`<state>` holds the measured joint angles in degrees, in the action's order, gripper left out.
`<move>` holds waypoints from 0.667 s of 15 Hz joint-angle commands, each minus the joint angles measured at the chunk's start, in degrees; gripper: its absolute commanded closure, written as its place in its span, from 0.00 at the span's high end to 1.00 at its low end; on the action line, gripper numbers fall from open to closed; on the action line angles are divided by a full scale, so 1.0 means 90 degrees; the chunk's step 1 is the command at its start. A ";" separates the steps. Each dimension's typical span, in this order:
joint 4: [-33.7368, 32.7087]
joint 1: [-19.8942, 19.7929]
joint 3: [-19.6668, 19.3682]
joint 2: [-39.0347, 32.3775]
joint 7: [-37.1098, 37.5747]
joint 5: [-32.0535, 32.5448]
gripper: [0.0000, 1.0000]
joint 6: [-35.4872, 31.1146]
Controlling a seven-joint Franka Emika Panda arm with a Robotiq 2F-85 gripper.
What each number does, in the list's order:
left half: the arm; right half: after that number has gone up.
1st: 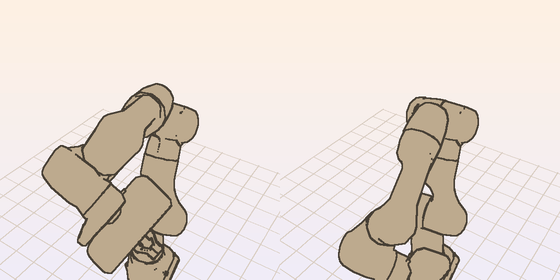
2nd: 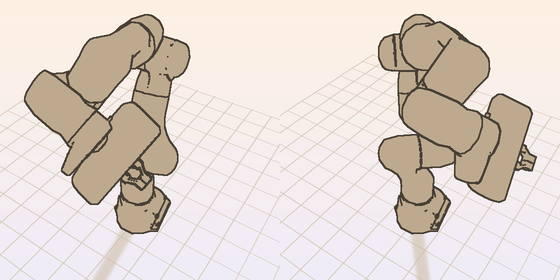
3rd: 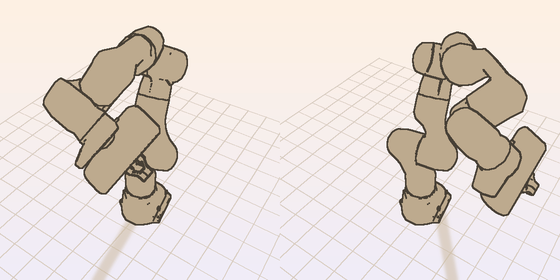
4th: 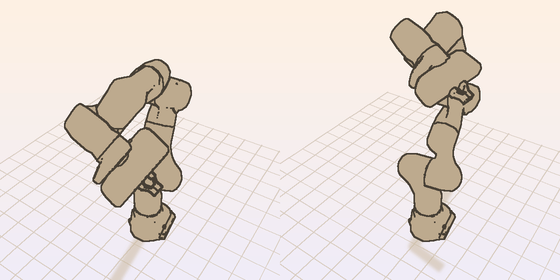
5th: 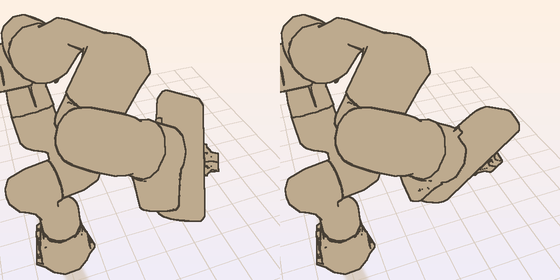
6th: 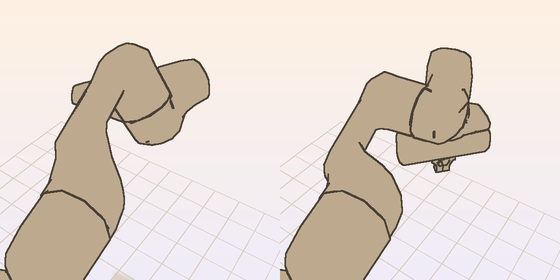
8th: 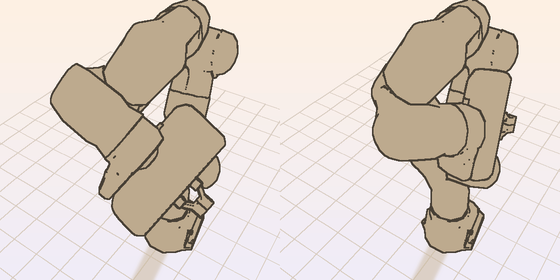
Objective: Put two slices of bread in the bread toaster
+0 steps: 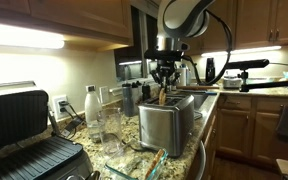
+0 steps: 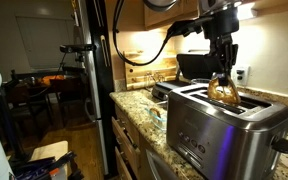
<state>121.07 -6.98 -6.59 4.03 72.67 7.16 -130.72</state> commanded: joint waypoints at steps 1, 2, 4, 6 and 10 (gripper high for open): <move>0.0279 -0.0055 0.0042 0.0331 0.0187 0.0029 0.47 0.0059; 0.0279 -0.0054 0.0043 0.0333 0.0178 0.0021 0.52 0.0068; 0.0274 -0.0051 0.0052 0.0344 0.0173 0.0084 0.65 0.0061; 0.0260 -0.0049 0.0061 0.0349 0.0158 0.0112 0.78 0.0087; 0.0003 -0.0039 0.0059 0.0019 -0.0003 0.0021 0.79 0.0014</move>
<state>121.20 -6.97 -6.38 4.22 72.76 7.44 -130.72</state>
